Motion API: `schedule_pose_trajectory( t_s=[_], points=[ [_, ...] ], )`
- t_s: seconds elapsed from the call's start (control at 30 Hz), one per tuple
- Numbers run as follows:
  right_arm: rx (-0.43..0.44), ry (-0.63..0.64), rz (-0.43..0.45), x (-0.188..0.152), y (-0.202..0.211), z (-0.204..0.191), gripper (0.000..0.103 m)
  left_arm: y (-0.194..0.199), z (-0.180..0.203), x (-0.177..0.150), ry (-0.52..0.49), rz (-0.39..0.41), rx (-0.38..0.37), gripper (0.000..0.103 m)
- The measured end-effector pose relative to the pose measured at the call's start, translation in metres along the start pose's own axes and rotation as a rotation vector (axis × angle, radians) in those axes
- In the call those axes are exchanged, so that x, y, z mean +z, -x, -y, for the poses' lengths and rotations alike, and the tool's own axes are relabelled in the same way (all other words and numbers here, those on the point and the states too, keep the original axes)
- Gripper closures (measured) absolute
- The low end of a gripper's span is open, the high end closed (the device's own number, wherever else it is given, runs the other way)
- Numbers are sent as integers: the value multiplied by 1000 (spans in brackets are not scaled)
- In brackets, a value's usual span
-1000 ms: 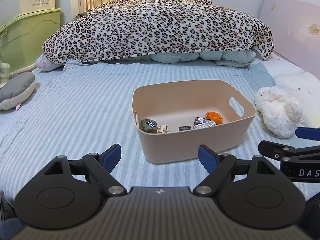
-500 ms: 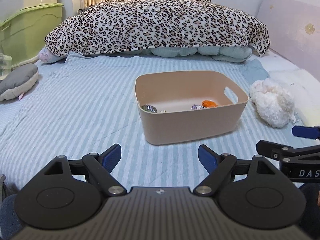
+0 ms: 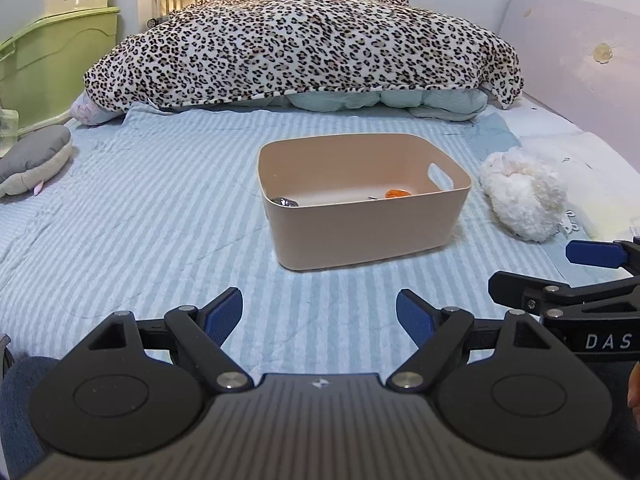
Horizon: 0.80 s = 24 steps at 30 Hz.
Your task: Organize objects
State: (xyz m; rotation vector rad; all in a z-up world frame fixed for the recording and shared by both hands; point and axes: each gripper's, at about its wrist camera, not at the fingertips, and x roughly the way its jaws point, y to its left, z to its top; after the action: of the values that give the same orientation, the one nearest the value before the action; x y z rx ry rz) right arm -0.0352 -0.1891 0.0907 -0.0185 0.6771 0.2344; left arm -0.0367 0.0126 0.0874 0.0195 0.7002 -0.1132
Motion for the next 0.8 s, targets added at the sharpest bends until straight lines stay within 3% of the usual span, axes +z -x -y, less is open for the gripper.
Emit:
schedule_pose_trajectory(
  t_s=[0.8],
  points=[
    [-45,10,21,1,21,2,0,14,12,-5,0,4,-26,18]
  ],
)
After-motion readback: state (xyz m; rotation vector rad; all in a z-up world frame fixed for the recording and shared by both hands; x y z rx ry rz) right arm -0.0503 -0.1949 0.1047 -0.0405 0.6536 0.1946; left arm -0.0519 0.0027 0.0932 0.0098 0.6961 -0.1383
